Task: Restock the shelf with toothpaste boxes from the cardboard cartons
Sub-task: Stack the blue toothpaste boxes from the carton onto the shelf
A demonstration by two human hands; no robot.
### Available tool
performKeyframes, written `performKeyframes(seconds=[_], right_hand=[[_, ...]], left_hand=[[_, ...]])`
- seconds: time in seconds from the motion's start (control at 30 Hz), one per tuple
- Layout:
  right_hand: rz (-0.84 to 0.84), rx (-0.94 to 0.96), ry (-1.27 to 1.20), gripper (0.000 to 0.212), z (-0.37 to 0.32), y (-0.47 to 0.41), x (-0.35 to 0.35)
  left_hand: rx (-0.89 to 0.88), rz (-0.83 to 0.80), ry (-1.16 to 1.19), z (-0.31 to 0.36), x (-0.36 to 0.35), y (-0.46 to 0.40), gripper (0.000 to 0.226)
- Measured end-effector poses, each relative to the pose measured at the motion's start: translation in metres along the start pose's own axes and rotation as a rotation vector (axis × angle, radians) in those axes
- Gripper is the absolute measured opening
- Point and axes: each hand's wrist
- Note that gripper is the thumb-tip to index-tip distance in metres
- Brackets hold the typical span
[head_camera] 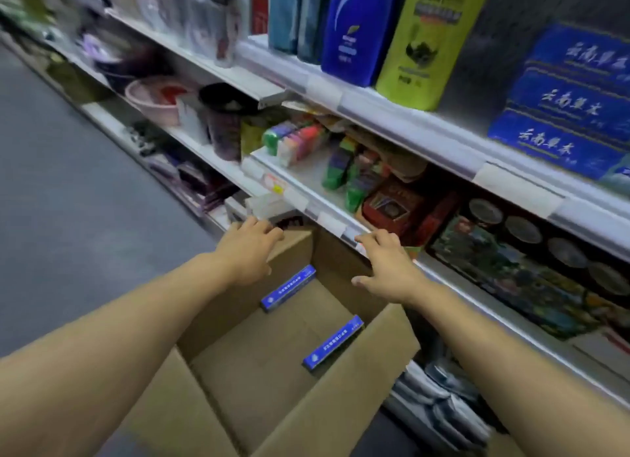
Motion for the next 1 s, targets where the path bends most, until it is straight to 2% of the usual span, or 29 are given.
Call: performKeyframes(seconds=[0.23, 0.37, 0.63, 0.93, 1.0], right_hand=[[-0.22, 0.072, -0.02, 0.077, 0.01, -0.07, -0.084], [-0.333, 0.094, -0.031, 0.076, 0.028, -0.098, -0.136], [-0.451, 0.122, -0.04, 0.076, 0.078, -0.146, -0.23], [-0.509, 0.162, -0.013, 0.075, 0.122, -0.167, -0.28], [-0.511, 0.155, -0.011, 0.076, 0.128, -0.17, -0.284]], left_hand=[[0.118, -0.187, 0.191, -0.025, -0.104, -0.016, 0.057], [0.194, -0.292, 0.21, -0.02, -0.169, -0.042, 0.054], [0.308, -0.411, 0.31, 0.008, -0.293, -0.101, 0.072], [0.499, -0.274, 0.232, 0.034, -0.367, -0.143, 0.072], [0.516, -0.237, 0.172, 0.039, -0.373, -0.15, 0.064]])
Point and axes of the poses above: each hand's wrist, its own y-axis away from the middle knuckle, its own x-axis out of the back of the hand, z = x × y, and after that the axes turned 4 degrees about x, right-handed
